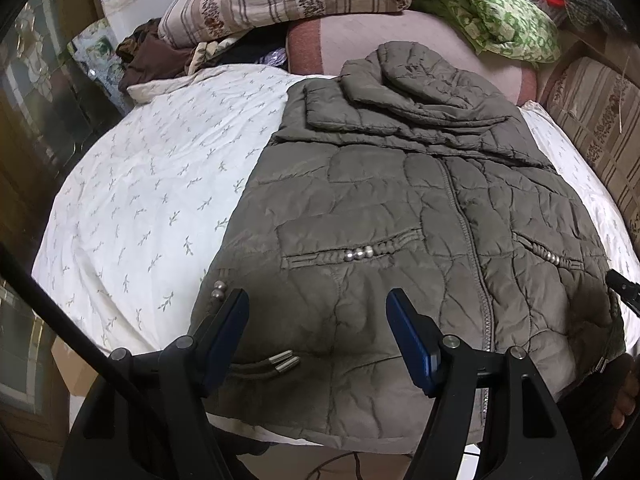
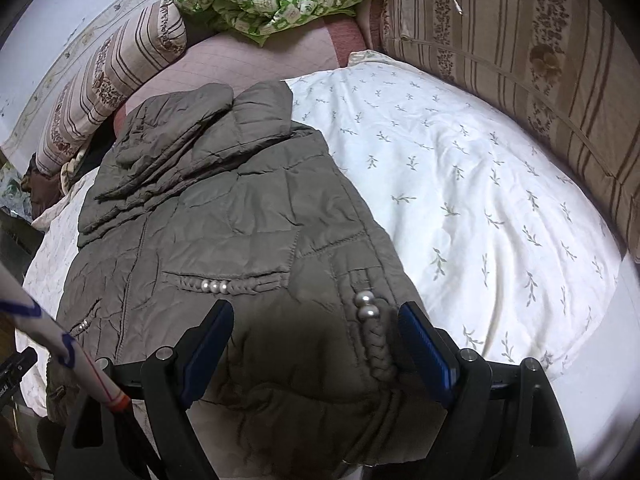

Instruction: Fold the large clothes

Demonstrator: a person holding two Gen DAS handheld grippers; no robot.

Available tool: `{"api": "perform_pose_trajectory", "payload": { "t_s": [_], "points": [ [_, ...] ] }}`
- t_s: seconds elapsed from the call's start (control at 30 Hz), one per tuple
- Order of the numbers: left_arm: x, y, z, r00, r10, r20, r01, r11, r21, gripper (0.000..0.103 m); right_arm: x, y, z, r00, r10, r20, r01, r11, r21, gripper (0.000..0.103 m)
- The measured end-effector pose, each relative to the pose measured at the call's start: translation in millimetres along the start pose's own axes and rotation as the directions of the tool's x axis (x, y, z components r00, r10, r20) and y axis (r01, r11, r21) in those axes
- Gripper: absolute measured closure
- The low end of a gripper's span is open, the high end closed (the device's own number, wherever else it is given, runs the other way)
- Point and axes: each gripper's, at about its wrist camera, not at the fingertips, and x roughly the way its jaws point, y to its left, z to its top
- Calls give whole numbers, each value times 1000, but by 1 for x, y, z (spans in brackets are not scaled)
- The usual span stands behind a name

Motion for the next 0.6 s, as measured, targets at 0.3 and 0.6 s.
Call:
{"api": "perform_pose_trajectory", "payload": {
  "t_s": [0.3,0.6],
  "points": [
    [2,120,13,1000,-18,18,22,970,-243,33,-17,-36,13,999,-23,39,21,998,53,15],
    [80,199,0,946,-310,-91,247,875,-416,33,2,-105,33,999,15,-39,-8,983,181,15]
  ]
}}
